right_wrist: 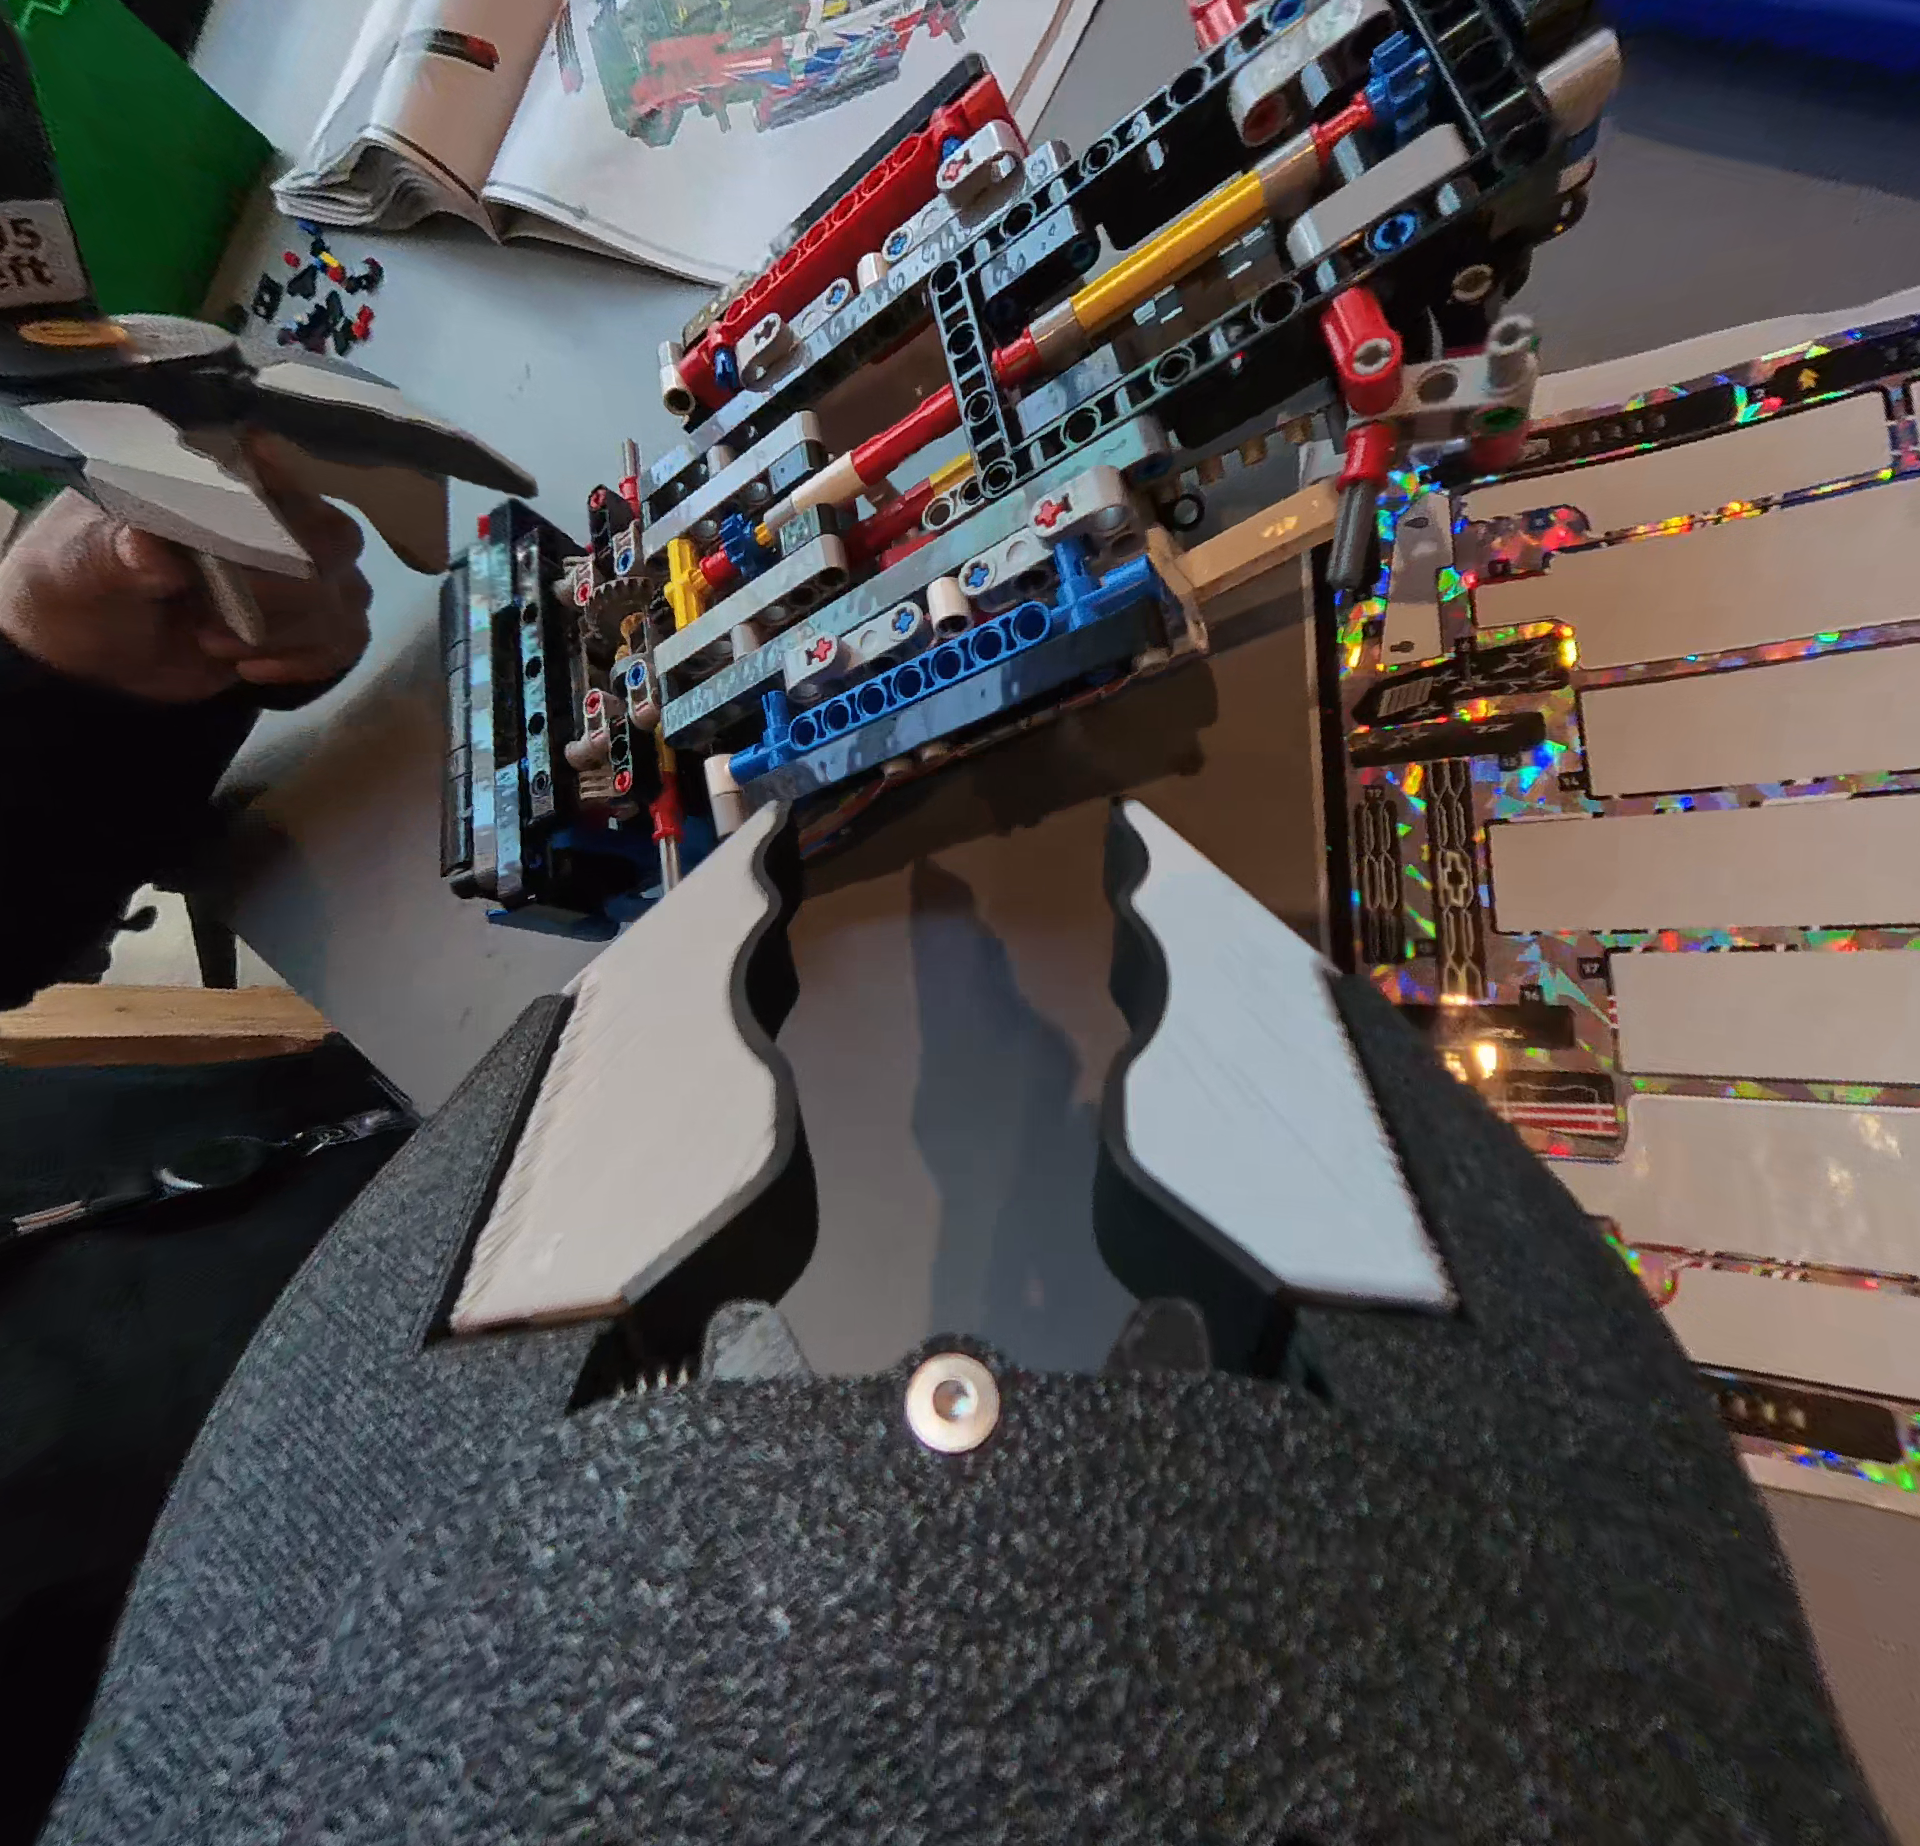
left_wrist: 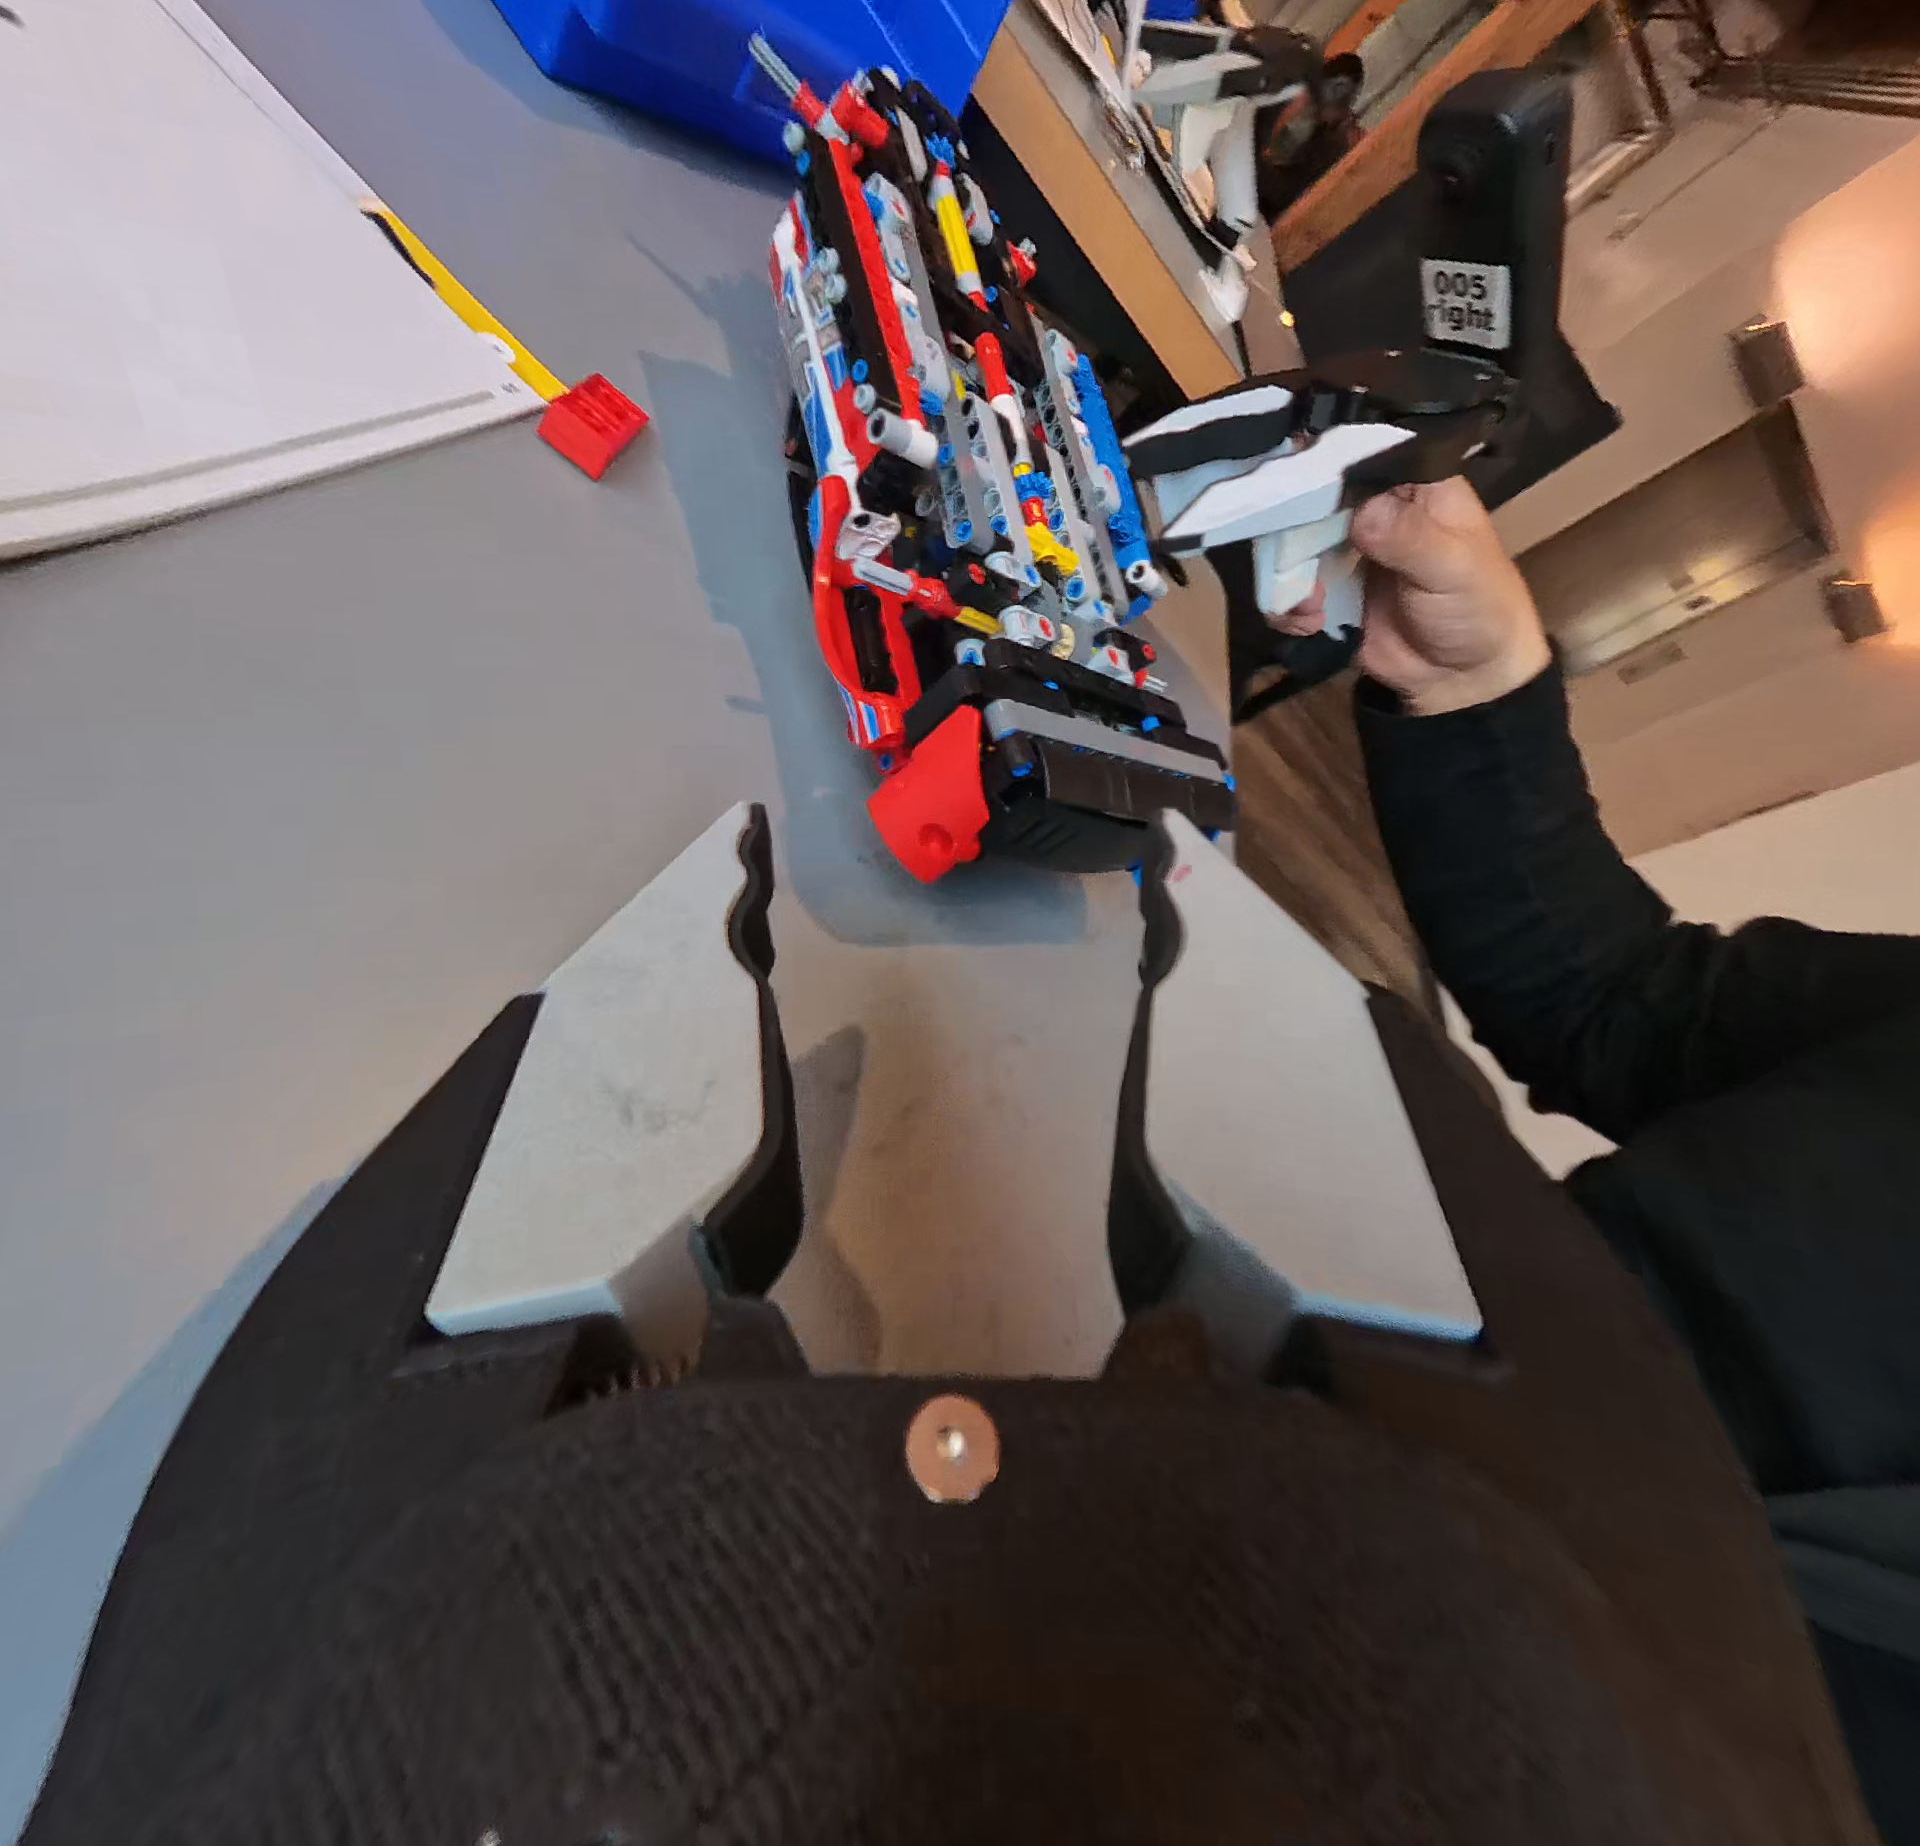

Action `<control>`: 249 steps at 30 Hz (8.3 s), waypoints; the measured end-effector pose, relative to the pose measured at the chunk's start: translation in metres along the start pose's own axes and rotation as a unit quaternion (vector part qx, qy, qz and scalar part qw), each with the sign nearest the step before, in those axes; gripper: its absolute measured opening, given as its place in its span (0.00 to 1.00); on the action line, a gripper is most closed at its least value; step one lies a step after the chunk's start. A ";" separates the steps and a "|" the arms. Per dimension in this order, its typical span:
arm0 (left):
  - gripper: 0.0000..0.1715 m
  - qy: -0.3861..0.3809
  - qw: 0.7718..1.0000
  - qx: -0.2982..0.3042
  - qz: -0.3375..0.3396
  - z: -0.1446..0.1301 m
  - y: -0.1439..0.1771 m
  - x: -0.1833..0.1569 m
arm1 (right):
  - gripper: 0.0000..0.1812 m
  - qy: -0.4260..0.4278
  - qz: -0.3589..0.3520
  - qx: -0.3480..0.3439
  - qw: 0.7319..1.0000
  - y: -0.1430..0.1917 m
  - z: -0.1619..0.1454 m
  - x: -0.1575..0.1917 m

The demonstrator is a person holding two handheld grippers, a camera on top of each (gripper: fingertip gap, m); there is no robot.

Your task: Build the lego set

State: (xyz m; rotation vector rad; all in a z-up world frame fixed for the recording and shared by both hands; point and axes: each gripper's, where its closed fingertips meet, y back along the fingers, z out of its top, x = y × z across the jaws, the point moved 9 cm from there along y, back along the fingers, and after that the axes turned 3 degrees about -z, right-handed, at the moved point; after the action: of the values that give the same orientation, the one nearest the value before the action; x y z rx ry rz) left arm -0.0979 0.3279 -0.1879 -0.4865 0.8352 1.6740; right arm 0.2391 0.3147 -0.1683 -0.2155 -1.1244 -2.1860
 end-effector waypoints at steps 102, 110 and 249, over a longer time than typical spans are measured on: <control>0.32 -0.571 0.757 0.053 0.312 -0.054 0.017 -0.063 | 0.21 0.661 -0.175 -0.205 0.700 -0.008 -0.059 0.079; 0.27 -0.569 0.729 0.098 0.369 -0.073 0.009 -0.066 | 0.20 0.689 -0.195 -0.171 0.676 0.002 -0.089 0.087; 0.15 -0.368 0.880 -0.073 0.292 -0.048 0.088 -0.024 | 0.17 0.337 -0.133 -0.272 0.892 -0.017 0.004 0.003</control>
State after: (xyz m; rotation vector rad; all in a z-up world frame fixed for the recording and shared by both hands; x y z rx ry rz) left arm -0.1805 0.2676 -0.1793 0.3589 0.2814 2.2570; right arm 0.2256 0.3237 -0.1762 0.4647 -0.1481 -2.4713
